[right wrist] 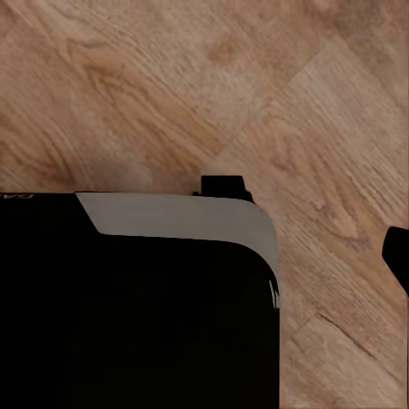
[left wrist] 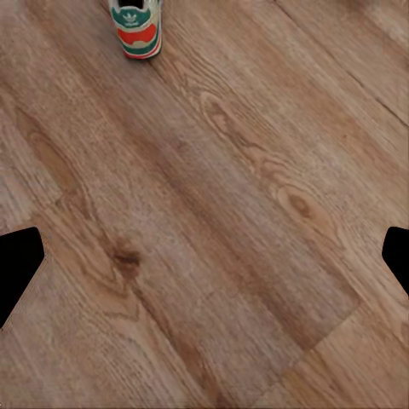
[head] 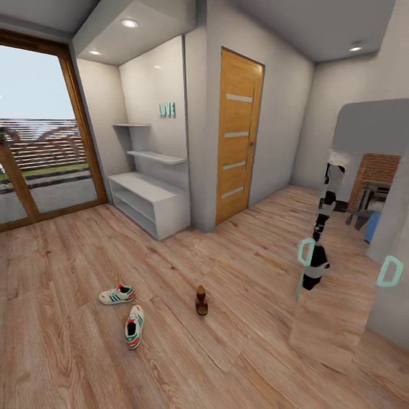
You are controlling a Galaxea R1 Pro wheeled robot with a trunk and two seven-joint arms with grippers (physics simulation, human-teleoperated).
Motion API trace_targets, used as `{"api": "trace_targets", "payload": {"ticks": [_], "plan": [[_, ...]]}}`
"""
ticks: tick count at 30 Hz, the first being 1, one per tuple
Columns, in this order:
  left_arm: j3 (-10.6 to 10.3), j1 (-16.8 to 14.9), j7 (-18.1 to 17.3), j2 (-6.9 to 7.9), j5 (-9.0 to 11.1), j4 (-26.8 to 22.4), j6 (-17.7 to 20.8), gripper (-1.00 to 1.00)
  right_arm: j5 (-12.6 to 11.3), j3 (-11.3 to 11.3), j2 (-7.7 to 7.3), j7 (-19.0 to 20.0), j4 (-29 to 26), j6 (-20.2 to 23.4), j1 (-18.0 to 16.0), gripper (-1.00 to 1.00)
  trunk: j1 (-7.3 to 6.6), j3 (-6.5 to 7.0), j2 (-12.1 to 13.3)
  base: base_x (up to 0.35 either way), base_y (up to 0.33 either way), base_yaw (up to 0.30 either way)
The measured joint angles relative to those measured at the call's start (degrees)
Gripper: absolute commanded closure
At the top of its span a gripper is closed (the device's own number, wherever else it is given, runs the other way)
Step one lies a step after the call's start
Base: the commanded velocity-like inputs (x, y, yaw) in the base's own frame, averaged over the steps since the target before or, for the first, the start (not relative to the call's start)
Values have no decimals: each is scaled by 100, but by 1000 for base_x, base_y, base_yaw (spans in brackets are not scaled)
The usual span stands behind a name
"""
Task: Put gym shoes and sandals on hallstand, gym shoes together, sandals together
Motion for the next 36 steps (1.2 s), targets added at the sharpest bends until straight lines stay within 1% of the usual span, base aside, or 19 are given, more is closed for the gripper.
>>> {"api": "trace_targets", "payload": {"ticks": [23, 28, 36], "plan": [[0, 0, 0, 0, 0, 9, 0, -100, 0, 0, 0, 0, 0, 0, 0, -100, 0, 0, 0, 343, 1, 289], [-1, -1, 0, 0, 0, 10, -1, -100, 3, 3, -2, 2, 0, 0, 0, -100, 0, 0, 0, 344, 0, 101], [-1, -2, 0, 0, 1, 10, -1, -100, 8, 33, -3, 3, 6, 0, 0, -100, 0, 0, 0, 341, 20, 13]]}}
